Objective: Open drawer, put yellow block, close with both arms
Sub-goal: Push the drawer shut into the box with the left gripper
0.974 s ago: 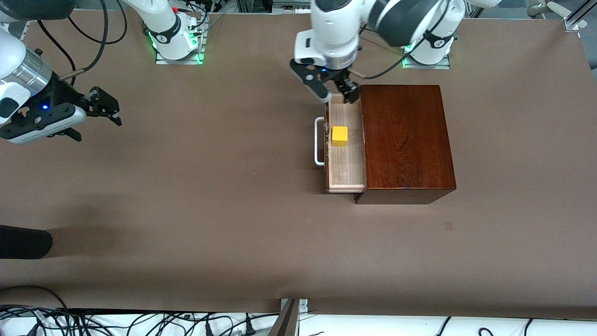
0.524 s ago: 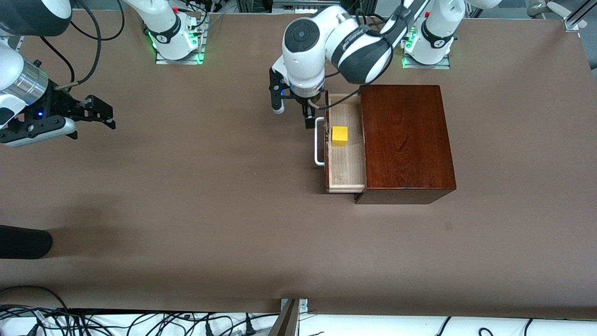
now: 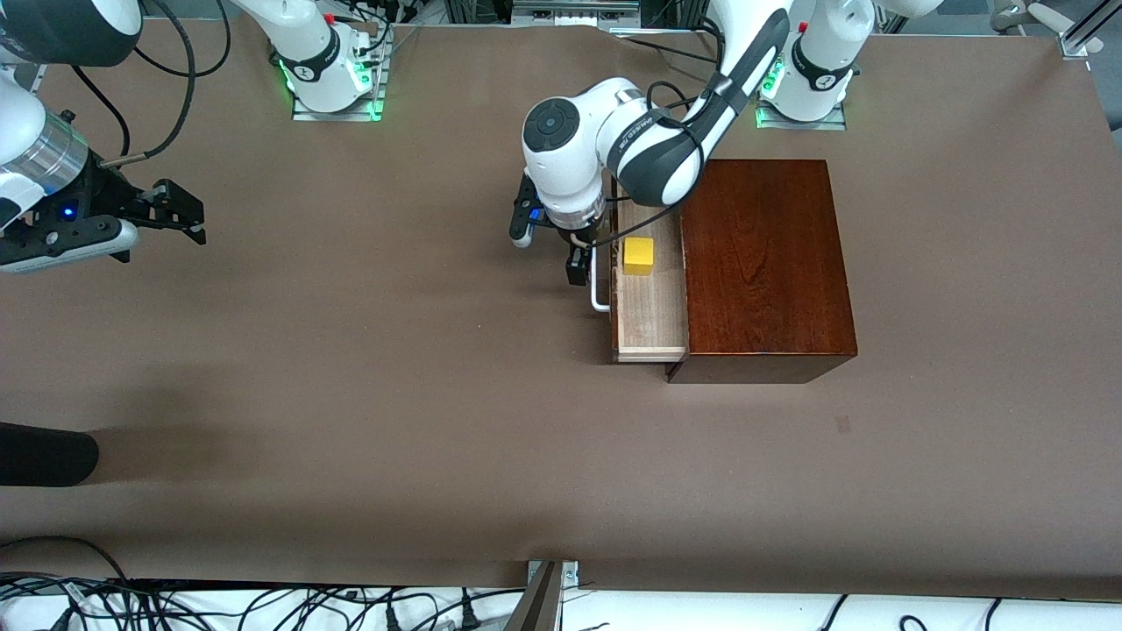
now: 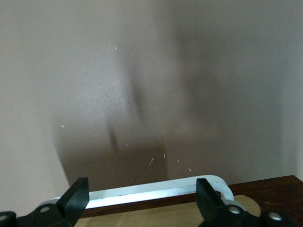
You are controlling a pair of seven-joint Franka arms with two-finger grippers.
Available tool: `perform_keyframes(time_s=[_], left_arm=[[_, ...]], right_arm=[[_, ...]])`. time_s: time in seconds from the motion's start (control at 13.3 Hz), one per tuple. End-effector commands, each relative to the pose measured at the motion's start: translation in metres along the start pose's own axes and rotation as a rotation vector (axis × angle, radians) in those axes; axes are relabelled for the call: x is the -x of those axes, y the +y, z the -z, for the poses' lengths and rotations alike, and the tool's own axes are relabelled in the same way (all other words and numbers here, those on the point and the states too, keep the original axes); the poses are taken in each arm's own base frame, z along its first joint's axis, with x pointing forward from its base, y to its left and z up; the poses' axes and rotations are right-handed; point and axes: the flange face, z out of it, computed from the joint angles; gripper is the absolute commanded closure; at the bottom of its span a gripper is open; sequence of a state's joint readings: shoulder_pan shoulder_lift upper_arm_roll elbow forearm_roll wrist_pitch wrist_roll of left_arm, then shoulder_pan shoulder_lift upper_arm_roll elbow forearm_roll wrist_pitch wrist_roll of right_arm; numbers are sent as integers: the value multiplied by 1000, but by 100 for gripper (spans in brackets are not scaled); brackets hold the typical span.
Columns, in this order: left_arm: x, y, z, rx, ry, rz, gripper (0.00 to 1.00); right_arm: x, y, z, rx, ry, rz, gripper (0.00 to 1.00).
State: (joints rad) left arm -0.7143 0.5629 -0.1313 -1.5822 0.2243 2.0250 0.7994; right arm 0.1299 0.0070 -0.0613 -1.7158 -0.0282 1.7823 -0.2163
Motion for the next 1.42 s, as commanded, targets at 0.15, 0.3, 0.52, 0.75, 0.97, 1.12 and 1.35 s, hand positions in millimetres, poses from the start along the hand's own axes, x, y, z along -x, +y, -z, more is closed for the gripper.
perform_keyframes(time_s=[0.15,0.3,0.52,0.75,0.97,1.12,1.35], left_arm=[[39,-24,-19,30,-74,-19,0],[52,-26,-13,61,-98,-54,0],[77,-30,-1,106,-135,-58,0],[88,-29,8,129,-155,-38,0],[95,-28,7,155,-179,-22,0],[104,-32,5,164,-185,-8,0],[117,-34,6,181,-207,11,0]], right_arm=[[1,0,18,13,-2,-15,0],[0,-3,18,9,-6,-13,0],[-1,-5,19,5,0,-11,0],[-1,-4,19,0,-3,-13,0],[-2,0,15,-1,-10,-16,0],[-1,1,15,0,-10,-14,0],[-1,2,15,0,-11,-16,0]])
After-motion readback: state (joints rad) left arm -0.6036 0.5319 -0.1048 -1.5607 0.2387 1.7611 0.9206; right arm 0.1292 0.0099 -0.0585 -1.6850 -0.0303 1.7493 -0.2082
